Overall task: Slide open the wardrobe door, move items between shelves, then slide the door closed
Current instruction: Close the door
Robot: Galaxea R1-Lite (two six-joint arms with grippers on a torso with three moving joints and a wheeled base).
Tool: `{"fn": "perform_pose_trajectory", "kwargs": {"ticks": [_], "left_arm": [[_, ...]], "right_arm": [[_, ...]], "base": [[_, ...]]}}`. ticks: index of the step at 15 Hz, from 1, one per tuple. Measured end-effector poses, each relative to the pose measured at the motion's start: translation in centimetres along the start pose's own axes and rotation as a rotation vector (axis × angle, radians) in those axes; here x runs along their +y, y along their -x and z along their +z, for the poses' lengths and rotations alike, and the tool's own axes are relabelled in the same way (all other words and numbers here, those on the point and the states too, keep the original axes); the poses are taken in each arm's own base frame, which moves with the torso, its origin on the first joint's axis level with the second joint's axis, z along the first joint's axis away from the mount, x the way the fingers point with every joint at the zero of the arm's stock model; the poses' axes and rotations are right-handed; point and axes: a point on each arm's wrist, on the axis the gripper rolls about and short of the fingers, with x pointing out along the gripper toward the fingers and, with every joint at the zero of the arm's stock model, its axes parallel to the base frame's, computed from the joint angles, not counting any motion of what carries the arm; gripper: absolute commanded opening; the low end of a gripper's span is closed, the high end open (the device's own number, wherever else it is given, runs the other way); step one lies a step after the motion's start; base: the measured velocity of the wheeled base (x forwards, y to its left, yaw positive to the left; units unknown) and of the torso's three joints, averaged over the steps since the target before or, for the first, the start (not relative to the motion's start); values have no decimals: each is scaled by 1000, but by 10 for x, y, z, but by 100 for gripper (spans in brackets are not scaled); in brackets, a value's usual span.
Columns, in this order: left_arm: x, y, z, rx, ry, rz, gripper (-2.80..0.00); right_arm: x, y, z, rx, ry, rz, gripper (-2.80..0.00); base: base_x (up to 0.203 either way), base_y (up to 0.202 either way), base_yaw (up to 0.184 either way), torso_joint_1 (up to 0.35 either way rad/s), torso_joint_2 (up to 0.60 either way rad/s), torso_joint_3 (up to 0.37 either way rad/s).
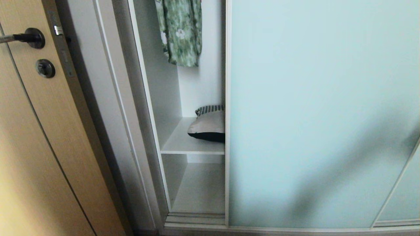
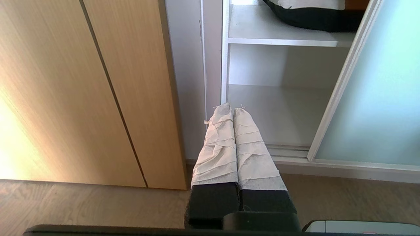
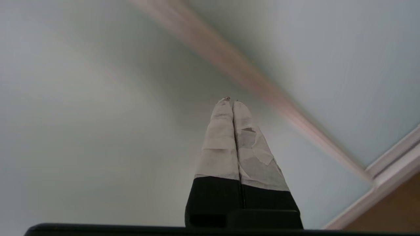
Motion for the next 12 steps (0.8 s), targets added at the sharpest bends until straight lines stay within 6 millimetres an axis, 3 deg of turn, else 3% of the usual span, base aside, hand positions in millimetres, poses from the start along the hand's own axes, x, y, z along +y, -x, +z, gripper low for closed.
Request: {"fn": "perform_pose_trajectory", "kwargs": {"ticks": [4,12], "left_arm": [[0,0,0,0,0,0,-280],[0,0,0,0,0,0,-280]], "right_arm": [[-6,-6,-1,-96,36,0,-280],[-16,-22,-22,-86,61,11,-280]], "base": [[0,0,0,0,0,0],[0,0,0,0,0,0]]}}
